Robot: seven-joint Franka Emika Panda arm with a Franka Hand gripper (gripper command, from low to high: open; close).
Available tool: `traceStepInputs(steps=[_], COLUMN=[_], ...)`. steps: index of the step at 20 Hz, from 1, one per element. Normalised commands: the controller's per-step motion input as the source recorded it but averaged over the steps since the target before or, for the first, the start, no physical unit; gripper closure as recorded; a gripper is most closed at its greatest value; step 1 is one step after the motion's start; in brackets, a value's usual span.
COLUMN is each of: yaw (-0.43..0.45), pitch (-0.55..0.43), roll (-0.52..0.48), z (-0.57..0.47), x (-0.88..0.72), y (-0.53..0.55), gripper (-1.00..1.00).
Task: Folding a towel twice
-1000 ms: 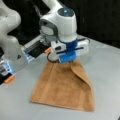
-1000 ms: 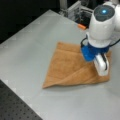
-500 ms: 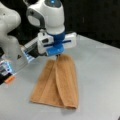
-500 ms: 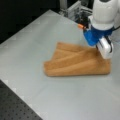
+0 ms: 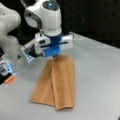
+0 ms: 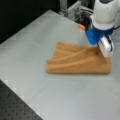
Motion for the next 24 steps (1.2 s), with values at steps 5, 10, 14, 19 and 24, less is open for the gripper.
traceStepInputs(steps=[5, 10, 14, 19, 24], yaw=[-0.2, -0.215, -0.258, -0.231, -0.203], pitch=[-0.018, 0.003, -0.013, -0.102, -0.357], roll=[0.09, 0.094, 0.09, 0.091, 0.143], z=[-0.13, 0.0, 0.0, -0.08, -0.32], x=[-0.48, -0.45, -0.43, -0.33, -0.2], y=[-0.09, 0.0, 0.13, 0.16, 0.15], gripper=[1.0, 1.0, 1.0, 1.0, 1.0])
